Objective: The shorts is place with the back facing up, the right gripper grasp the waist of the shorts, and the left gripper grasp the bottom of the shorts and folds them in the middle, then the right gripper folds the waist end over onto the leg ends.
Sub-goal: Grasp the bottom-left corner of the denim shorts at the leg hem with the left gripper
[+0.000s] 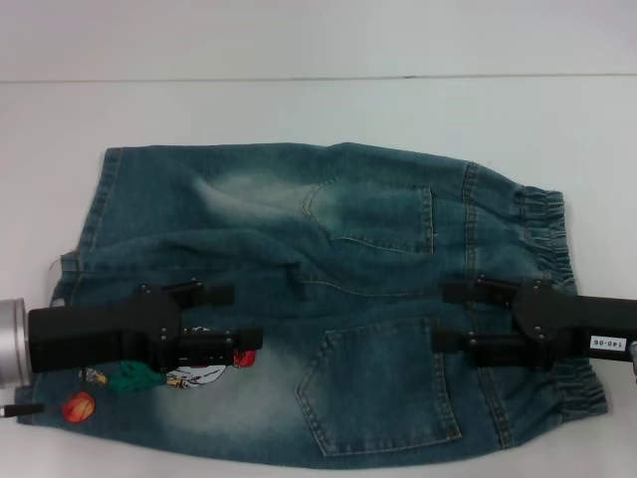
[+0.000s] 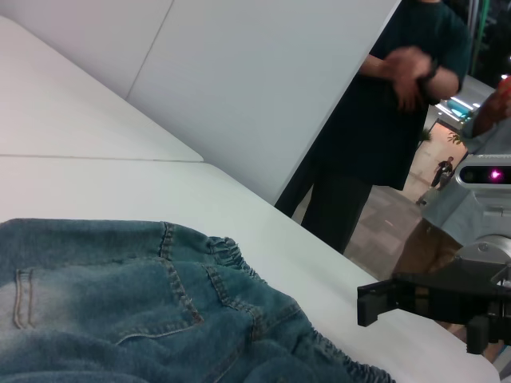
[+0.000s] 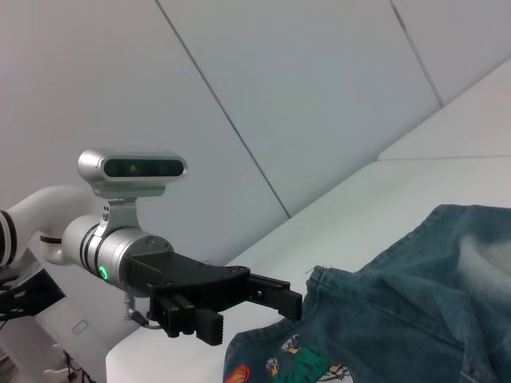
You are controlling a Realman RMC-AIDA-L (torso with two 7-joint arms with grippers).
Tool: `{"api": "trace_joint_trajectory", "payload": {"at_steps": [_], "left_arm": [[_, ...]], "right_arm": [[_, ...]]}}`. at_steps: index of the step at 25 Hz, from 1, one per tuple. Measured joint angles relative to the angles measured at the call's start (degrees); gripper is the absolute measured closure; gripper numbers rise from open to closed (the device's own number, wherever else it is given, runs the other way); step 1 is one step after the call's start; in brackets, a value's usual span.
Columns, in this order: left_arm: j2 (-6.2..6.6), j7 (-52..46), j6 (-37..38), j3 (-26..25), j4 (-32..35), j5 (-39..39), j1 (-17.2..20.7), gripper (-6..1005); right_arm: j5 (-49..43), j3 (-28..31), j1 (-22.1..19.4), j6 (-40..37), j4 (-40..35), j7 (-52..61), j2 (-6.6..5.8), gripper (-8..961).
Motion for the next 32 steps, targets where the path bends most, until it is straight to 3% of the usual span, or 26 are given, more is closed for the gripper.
{"api": "trace_joint_trajectory", "payload": {"at_steps": [32], "left_arm": [[-0.10,0.00,-0.53,-0.31,0.48,-0.43,0.09,78]], "right_arm": [[0.47,-0.26,0.62,2.12,1.76,-0.21,0.02,3]]}}
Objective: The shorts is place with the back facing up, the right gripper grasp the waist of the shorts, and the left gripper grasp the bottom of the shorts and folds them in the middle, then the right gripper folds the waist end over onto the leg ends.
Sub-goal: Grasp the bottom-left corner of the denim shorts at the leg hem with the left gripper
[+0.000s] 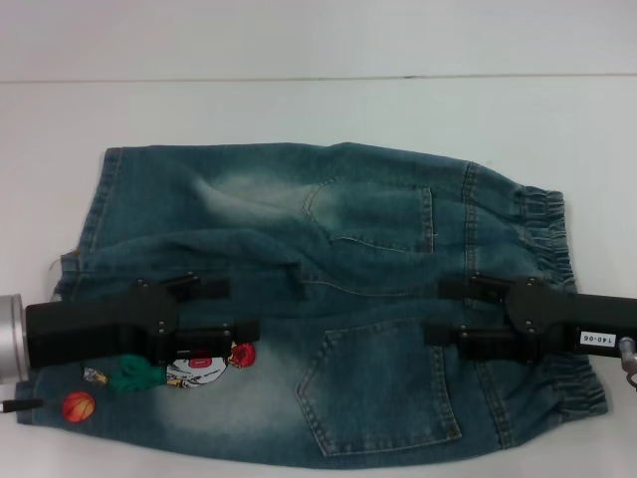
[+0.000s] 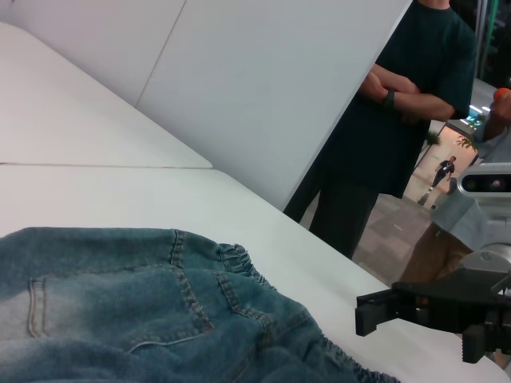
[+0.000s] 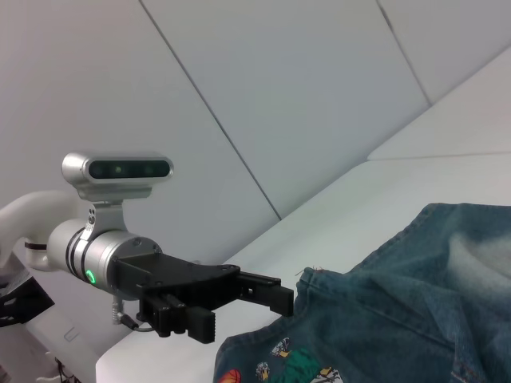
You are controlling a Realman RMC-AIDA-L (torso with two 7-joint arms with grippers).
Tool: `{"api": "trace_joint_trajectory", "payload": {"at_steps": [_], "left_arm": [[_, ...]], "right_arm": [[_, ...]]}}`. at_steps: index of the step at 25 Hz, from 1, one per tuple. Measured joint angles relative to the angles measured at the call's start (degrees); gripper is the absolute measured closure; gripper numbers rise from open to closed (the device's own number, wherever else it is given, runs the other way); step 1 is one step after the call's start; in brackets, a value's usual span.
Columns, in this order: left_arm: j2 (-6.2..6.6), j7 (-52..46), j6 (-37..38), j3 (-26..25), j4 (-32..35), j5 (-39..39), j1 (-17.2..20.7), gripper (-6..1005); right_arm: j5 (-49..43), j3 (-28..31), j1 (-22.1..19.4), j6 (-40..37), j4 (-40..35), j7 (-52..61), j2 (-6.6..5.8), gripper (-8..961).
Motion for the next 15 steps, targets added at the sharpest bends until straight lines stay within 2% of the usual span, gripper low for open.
{"api": "trace_joint_trajectory", "payload": {"at_steps": [4,9,15], "left_arm": [[0.18,0.00,0.81,-1.32,2.08,0.01,1.32,78],[0.46,0.13,3.91,-8.69,6.80,0.34,4.89,78],[1.11,-0.26,5.92,-14.32,11.66,0.61,9.23,79]], "right_arm": [[0.05,0.25,0.01,0.07,0.05,-0.01,-0.02,4],[0.07,0.46,0.03,0.21,0.03,-0.02,-0.02,4],[0.08,0.56,0.22,0.15,-0.32,-0.02,-0.02,5]]}}
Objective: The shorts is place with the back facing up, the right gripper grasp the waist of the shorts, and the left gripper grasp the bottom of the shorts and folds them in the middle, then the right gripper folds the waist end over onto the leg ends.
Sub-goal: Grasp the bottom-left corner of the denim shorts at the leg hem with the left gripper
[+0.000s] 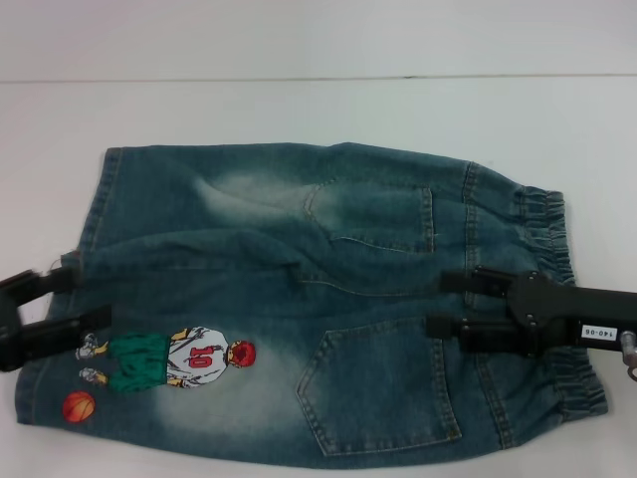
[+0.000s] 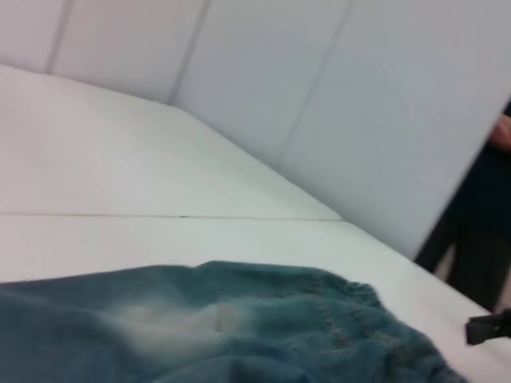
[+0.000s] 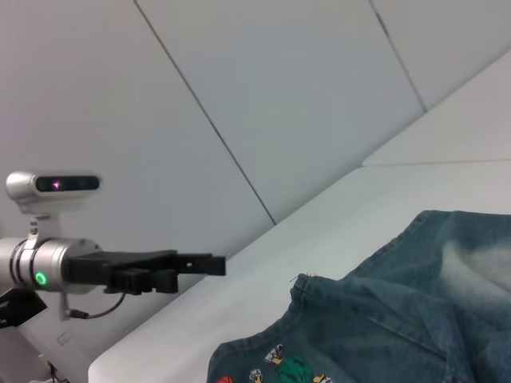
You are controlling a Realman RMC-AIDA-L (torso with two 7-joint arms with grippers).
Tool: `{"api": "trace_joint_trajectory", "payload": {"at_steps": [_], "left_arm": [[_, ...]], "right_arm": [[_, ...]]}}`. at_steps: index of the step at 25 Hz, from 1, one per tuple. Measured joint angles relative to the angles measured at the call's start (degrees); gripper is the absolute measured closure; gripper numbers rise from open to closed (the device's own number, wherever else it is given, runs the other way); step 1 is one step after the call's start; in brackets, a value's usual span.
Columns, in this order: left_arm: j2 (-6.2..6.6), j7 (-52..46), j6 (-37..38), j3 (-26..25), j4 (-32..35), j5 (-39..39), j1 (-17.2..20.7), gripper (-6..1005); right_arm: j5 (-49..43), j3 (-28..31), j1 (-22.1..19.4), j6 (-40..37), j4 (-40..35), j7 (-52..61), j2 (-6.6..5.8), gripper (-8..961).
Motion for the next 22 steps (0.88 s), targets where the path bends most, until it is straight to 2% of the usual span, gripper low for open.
{"api": "trace_joint_trajectory", "payload": {"at_steps": [3,9,15,22], "left_arm": [[-0.01,-0.08,0.00,-2.53,2.07,2.49,1.46,79],[0.50,-0.64,-0.11,-10.77,4.39,9.34,2.31,79],[0.29,-1.84,-2.88,-10.89,5.33,13.91,2.40,79],[-0.18,-1.72,-4.99,-9.07,4.93,15.48,2.06,79]], "right_arm": [[0.16,0.01,0.06,0.15,0.11,-0.14,0.00,5],[0.30,0.08,0.09,0.26,0.30,-0.41,0.00,6],[0.52,0.09,0.21,0.27,0.30,-0.44,0.00,7],[0.62,0.09,0.20,0.27,0.30,-0.44,0.00,7]]}}
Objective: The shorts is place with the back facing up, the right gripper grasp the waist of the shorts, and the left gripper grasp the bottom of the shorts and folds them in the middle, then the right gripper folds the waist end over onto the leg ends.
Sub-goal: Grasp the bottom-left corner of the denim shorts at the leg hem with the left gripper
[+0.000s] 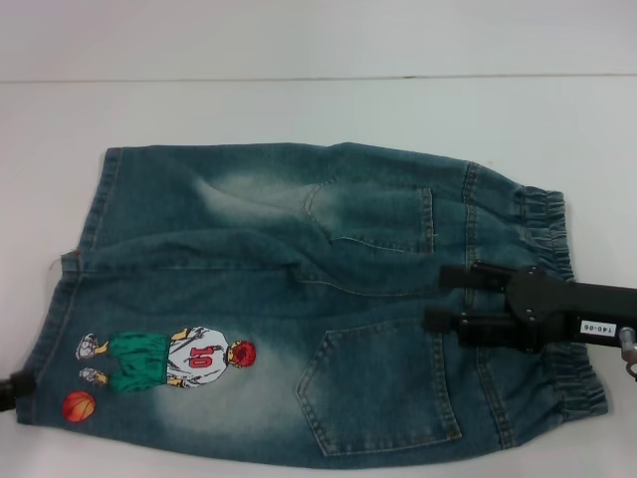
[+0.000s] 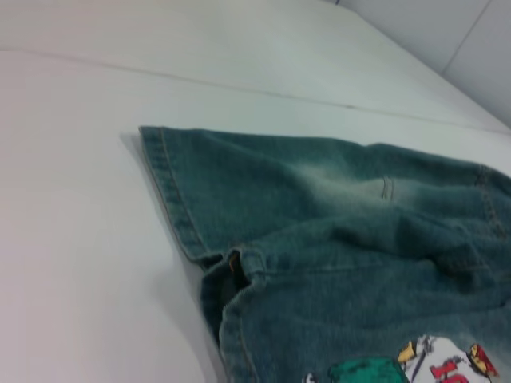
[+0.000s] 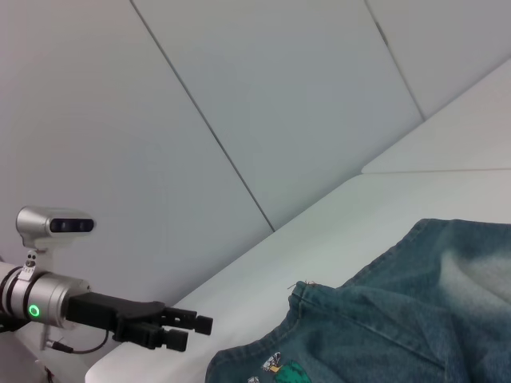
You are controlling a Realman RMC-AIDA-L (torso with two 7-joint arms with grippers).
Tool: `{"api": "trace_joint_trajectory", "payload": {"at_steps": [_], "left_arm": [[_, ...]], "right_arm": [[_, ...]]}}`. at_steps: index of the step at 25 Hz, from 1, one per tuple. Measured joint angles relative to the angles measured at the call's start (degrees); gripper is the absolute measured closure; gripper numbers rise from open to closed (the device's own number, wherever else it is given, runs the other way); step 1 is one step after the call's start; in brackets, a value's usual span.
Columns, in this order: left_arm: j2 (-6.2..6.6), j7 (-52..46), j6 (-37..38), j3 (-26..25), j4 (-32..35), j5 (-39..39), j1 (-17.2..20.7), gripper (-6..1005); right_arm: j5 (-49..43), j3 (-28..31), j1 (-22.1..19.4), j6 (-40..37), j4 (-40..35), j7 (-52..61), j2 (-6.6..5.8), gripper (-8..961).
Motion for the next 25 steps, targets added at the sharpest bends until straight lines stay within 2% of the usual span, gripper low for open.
{"api": "trace_joint_trajectory", "payload": {"at_steps": [16,25], "left_arm": [[-1.09,-0.72,-2.67,1.44,-0.23,6.77,-2.35,78],[-1.48,-1.03,-0.96,1.47,-0.15,7.33,-3.34,78]], "right_arm": [[-0.02,0.00,-0.40,0.08,0.00,0.00,0.00,11],[-0.02,0.00,-0.21,0.08,0.07,0.10,0.00,13]]}}
